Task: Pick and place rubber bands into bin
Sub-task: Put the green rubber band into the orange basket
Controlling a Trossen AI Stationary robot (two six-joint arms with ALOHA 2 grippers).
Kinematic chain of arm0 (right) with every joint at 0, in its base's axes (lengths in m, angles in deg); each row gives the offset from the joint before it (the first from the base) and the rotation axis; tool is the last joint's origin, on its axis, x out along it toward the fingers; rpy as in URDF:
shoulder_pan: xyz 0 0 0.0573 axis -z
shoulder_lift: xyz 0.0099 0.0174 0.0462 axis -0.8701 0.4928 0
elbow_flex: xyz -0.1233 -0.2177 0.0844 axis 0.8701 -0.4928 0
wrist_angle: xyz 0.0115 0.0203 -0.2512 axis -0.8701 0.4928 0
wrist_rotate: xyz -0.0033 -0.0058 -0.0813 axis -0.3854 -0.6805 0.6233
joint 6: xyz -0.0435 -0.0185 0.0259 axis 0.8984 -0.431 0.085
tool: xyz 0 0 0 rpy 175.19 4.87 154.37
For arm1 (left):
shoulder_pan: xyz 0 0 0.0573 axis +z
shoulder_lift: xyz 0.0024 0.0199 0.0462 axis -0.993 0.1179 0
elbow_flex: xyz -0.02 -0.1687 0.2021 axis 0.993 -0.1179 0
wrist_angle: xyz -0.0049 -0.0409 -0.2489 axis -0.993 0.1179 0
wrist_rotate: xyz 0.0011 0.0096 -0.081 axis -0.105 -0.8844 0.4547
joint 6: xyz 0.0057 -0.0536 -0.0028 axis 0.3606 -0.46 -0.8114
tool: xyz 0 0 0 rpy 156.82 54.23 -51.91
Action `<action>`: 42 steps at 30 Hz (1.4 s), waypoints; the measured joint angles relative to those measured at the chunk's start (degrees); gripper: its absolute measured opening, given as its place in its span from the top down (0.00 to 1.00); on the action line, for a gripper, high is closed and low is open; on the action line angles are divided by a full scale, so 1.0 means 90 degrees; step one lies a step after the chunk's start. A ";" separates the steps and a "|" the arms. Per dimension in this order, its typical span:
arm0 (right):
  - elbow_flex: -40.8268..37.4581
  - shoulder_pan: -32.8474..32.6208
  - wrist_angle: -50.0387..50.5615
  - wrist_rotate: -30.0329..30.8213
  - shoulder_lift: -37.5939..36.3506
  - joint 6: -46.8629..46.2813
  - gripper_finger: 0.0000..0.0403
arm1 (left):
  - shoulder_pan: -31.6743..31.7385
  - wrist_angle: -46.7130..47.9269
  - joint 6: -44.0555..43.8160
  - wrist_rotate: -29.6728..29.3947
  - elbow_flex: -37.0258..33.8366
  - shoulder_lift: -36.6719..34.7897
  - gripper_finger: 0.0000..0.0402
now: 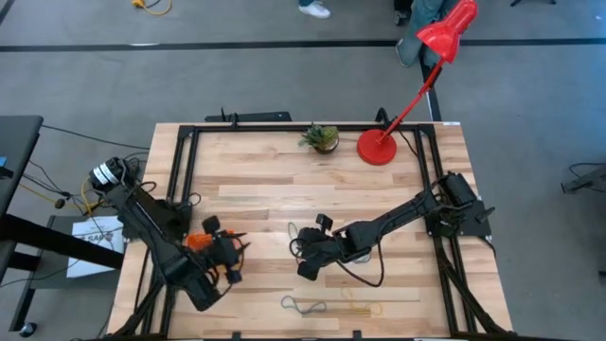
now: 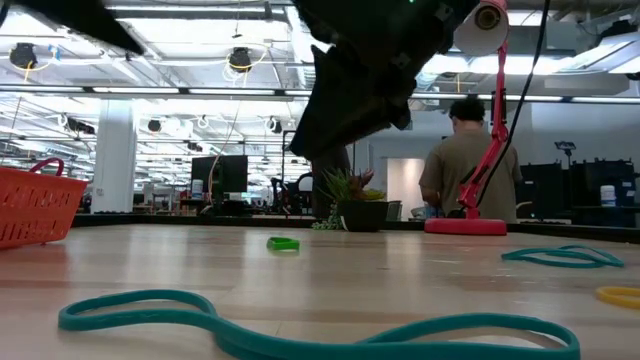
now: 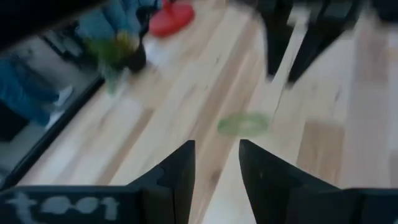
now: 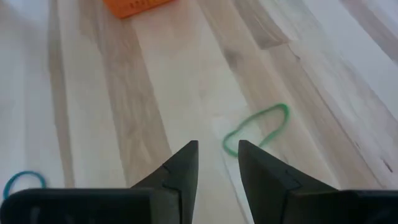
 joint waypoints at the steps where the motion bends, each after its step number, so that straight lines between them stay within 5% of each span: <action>1: -0.0054 0.0027 -0.0042 0.0000 -0.0002 -0.0012 0.73 | 0.0099 -0.0288 0.0264 -0.0095 0.0004 0.0000 0.71; 8: -0.0377 0.0196 -0.0512 0.0007 -0.0002 0.0072 0.73 | 0.0829 -0.1101 0.0945 0.0046 0.0005 0.0000 0.71; 18: -0.0467 0.0091 -0.2105 -0.0562 0.0757 0.2224 0.73 | 0.1398 -0.1283 0.0760 0.0137 -0.0001 0.0000 0.71; 42: -0.0359 0.0522 -0.1568 -0.0608 0.1254 0.1329 0.73 | 0.1456 -0.1958 0.0595 0.0529 -0.0821 -0.0002 0.71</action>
